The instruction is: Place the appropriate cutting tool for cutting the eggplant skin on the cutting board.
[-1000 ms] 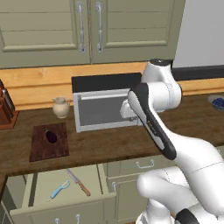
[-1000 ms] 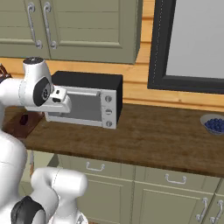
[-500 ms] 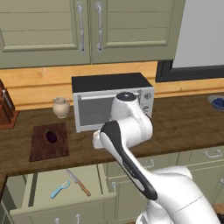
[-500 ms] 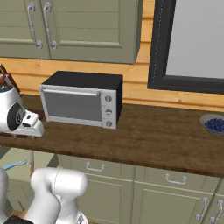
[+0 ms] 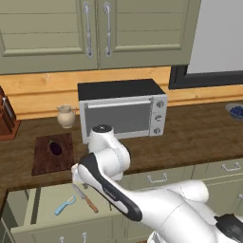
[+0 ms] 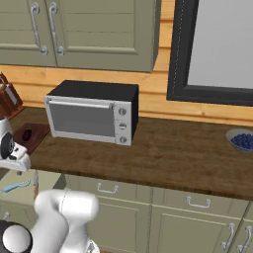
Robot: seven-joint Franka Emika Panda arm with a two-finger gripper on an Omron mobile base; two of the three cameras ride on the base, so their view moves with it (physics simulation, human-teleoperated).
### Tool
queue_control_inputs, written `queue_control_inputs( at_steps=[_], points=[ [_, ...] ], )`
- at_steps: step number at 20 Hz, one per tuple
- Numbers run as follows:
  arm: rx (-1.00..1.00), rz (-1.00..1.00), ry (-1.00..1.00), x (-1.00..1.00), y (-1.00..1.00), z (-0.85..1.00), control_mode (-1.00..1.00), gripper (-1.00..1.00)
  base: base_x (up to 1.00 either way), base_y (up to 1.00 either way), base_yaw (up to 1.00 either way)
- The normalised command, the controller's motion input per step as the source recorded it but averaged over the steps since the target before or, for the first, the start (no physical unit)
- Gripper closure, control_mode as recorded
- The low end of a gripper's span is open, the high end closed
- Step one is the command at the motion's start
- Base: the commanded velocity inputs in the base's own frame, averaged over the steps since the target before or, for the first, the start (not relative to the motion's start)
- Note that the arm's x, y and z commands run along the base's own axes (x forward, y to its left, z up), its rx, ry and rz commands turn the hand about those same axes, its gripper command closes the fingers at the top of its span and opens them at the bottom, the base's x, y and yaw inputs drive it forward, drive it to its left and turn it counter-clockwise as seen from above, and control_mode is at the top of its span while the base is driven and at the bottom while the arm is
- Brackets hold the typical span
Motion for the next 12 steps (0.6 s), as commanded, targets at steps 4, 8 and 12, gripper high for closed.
queue_control_inputs(
  at_steps=[4,8,12],
  points=[
    [0.0,-0.06,0.25,0.3,0.95,-0.82,-1.0,-1.0,0.0,0.0,0.0],
    [0.0,0.0,0.19,0.11,0.48,-0.68,-1.0,-1.0,0.0,0.0,0.0],
    [0.0,0.0,0.11,0.08,0.06,-0.34,-1.0,-1.0,0.0,0.0,0.0]
  ],
)
